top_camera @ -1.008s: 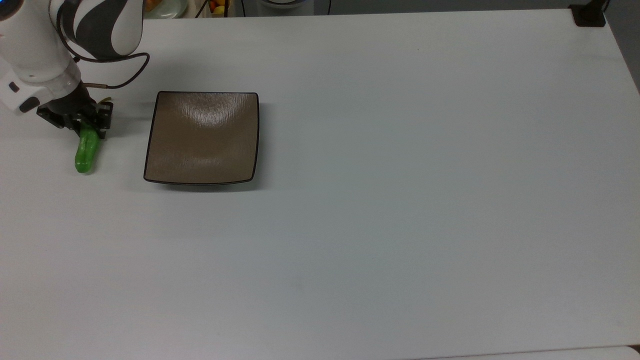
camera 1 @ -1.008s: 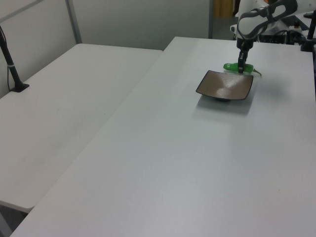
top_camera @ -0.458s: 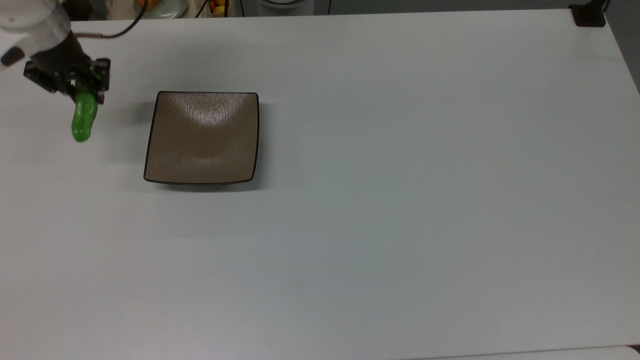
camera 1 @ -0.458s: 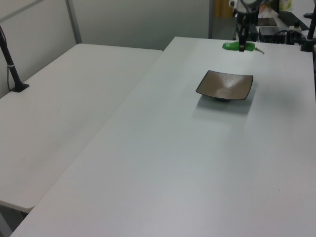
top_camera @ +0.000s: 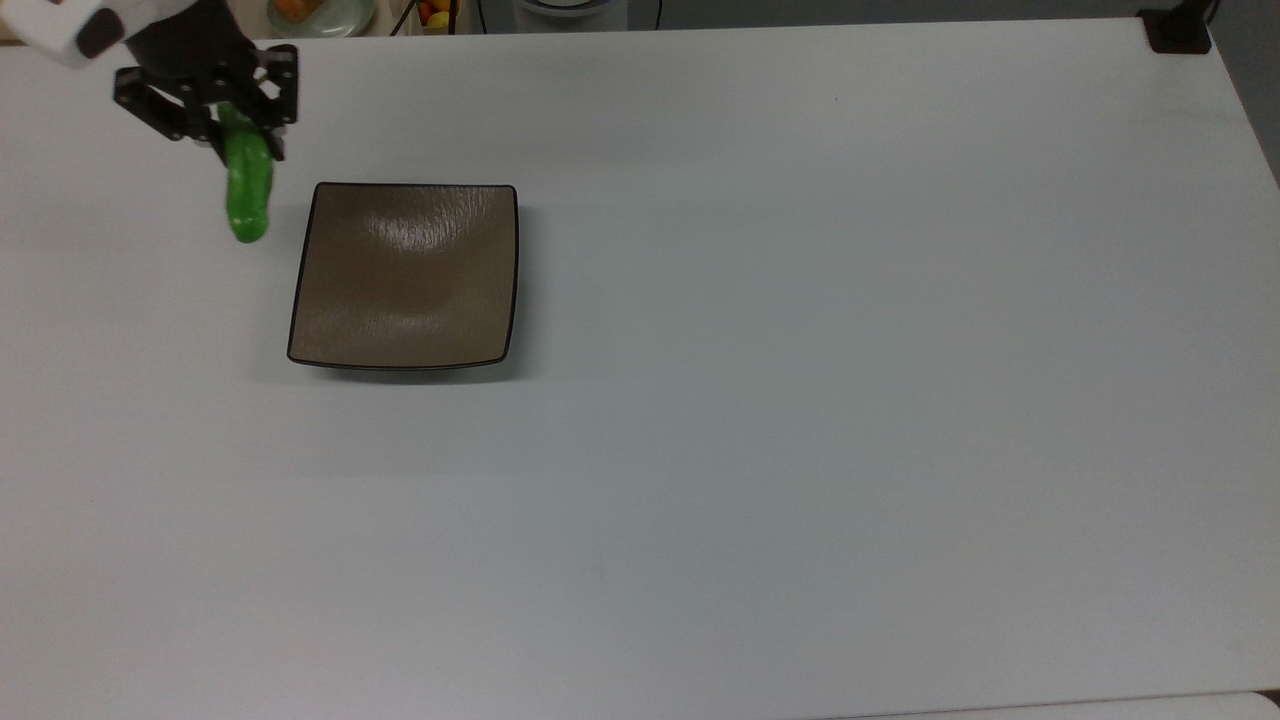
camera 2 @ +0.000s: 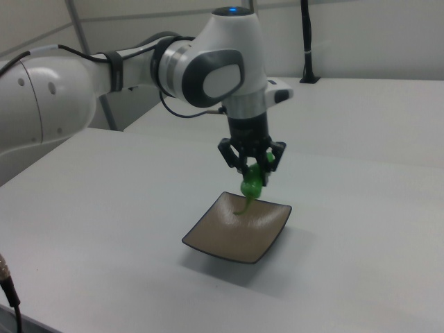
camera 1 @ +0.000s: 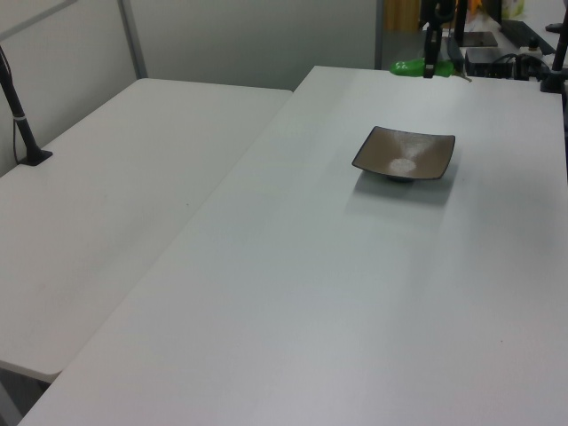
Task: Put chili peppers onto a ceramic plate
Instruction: 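Lift the chili pepper and carry it over the brown plate, then lower the chili pepper onto the plate and open the gripper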
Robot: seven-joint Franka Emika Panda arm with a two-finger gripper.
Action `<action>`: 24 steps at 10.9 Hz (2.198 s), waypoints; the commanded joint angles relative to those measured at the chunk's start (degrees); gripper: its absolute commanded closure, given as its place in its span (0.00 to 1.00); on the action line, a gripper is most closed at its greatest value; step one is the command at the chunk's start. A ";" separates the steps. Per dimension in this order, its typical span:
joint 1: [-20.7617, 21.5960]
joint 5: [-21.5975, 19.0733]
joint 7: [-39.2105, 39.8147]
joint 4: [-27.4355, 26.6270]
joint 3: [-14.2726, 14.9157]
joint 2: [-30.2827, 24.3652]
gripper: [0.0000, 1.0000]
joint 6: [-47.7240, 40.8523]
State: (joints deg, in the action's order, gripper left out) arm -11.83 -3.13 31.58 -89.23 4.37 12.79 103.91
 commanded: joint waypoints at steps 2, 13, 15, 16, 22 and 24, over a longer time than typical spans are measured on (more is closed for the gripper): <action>3.56 -0.82 -9.67 -0.86 -3.29 -1.54 0.92 -0.90; 4.18 0.50 -16.63 -11.14 -5.33 1.35 0.89 10.25; 4.18 1.64 -16.90 -12.54 -5.33 2.06 0.89 12.27; 4.18 1.73 -16.99 -13.42 -5.33 2.24 0.88 13.85; 4.18 3.13 -17.08 -14.57 -5.33 4.52 0.88 16.58; 4.18 3.22 -16.99 -16.50 -5.25 4.52 0.87 19.39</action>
State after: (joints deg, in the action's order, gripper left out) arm -8.04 -0.93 16.04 -102.61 -1.10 18.02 119.19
